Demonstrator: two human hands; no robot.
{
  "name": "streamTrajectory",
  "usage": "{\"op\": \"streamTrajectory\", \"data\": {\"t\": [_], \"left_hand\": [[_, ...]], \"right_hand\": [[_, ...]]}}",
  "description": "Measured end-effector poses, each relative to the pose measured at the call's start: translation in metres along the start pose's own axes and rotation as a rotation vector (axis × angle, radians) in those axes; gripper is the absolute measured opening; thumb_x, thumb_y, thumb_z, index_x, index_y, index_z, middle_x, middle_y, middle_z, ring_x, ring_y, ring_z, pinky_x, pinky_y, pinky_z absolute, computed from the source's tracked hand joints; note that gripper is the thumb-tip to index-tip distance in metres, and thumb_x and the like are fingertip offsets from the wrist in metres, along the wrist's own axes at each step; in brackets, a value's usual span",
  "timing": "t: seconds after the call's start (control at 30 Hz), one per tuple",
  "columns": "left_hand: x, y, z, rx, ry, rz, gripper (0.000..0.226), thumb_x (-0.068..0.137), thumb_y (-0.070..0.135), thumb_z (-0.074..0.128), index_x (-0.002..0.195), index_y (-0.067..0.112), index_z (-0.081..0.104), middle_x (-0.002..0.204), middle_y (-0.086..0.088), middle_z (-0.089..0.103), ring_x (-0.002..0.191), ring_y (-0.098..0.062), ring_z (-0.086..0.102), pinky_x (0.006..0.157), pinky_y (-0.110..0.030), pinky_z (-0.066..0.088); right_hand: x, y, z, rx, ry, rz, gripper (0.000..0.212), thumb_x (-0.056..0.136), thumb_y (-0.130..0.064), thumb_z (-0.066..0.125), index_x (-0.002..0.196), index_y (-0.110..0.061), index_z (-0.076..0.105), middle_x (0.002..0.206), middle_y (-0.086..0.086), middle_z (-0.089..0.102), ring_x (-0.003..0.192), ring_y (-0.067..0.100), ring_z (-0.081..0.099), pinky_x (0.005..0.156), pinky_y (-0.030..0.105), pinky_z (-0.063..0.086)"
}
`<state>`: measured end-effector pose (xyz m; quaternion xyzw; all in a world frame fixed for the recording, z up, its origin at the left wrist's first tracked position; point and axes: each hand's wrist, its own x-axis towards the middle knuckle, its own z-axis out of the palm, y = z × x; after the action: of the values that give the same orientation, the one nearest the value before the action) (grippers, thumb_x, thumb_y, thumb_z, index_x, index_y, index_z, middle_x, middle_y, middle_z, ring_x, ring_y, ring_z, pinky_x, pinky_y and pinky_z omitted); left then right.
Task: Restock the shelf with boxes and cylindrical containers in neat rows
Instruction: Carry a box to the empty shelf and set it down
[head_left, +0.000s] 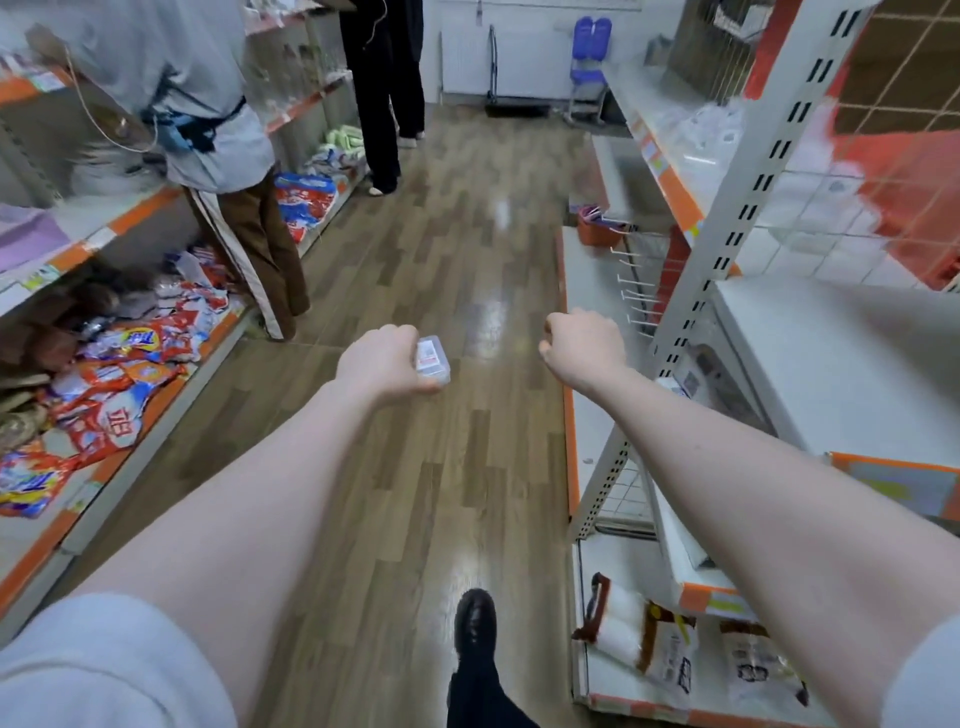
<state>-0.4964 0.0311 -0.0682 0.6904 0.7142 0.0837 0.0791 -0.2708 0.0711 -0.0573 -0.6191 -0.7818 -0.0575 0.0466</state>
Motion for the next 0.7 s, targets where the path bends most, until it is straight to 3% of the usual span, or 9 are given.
{"op": "streamTrajectory", "data": {"t": [0.43, 0.7], "left_hand": [[0.256, -0.013, 0.001, -0.008, -0.074, 0.058, 0.047, 0.074, 0.052, 0.069, 0.096, 0.015, 0.051, 0.096, -0.002, 0.055, 0.084, -0.022, 0.05, 0.061, -0.031, 0.036], [0.372, -0.007, -0.015, 0.016, -0.076, 0.102, 0.049, 0.073, 0.051, 0.07, 0.101, 0.015, 0.053, 0.1, -0.002, 0.056, 0.087, -0.022, 0.053, 0.066, -0.034, 0.044]], "right_hand": [[0.221, 0.036, 0.066, 0.045, -0.09, 0.08, 0.025, 0.089, -0.018, 0.041, 0.107, -0.01, 0.058, 0.109, 0.013, 0.06, 0.1, 0.032, 0.055, 0.077, 0.033, 0.037], [0.321, 0.06, 0.068, 0.042, -0.067, 0.122, 0.026, 0.088, -0.018, 0.042, 0.107, -0.009, 0.058, 0.109, 0.014, 0.06, 0.1, 0.032, 0.055, 0.078, 0.033, 0.038]]}}
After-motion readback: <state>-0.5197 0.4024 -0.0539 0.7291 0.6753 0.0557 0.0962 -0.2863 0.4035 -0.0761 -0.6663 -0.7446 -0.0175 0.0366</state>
